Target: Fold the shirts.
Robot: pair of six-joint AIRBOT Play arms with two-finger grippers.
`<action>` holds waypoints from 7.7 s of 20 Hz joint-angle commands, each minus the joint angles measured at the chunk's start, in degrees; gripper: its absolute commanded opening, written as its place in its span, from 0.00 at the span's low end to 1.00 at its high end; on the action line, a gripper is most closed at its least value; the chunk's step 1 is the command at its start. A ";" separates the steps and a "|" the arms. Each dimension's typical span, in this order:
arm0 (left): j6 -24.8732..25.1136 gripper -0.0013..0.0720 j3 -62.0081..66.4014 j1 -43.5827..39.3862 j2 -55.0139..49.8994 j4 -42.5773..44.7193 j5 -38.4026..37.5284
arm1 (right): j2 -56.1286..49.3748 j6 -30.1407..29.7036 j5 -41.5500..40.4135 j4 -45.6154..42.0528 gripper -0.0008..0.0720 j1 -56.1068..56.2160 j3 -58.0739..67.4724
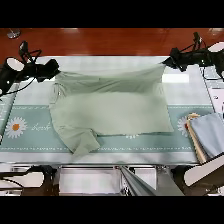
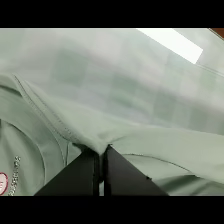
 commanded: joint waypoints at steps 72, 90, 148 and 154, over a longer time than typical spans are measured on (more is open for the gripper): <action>16.59 0.05 -52.17 8.09 37.13 -18.18 -17.05 | 34.62 -7.82 2.10 -0.09 0.04 -7.39 -60.37; 14.38 0.05 -7.61 5.44 -0.85 -16.50 -7.45 | 5.75 3.43 -1.22 -1.57 0.04 0.44 -15.72; 5.11 0.05 23.04 -57.05 -29.22 -25.59 -4.57 | 58.49 2.38 10.16 -12.02 0.04 1.27 -39.28; 5.14 0.05 24.00 -39.47 -20.33 -25.55 -9.53 | 58.47 1.70 10.36 -8.02 0.04 1.29 -39.28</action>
